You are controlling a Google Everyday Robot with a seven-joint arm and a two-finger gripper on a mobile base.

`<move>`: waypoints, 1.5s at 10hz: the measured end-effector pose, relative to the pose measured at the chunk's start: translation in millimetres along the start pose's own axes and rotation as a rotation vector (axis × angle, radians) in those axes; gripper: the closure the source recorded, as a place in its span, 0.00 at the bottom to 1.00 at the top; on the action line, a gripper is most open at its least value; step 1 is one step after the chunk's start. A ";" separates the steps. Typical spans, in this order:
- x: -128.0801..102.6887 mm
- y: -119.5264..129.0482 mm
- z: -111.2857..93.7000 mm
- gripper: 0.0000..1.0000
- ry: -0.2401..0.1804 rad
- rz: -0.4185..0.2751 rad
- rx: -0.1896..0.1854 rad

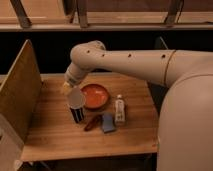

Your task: Place the ceramic cup over the eraser

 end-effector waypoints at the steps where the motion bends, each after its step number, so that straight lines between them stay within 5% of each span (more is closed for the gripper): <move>1: -0.6 1.9 -1.4 1.00 0.002 0.001 0.001; 4: -2.3 8.1 2.5 1.00 -0.004 0.005 -0.008; 15: 15.4 3.8 83.6 1.00 -0.125 -0.063 -0.099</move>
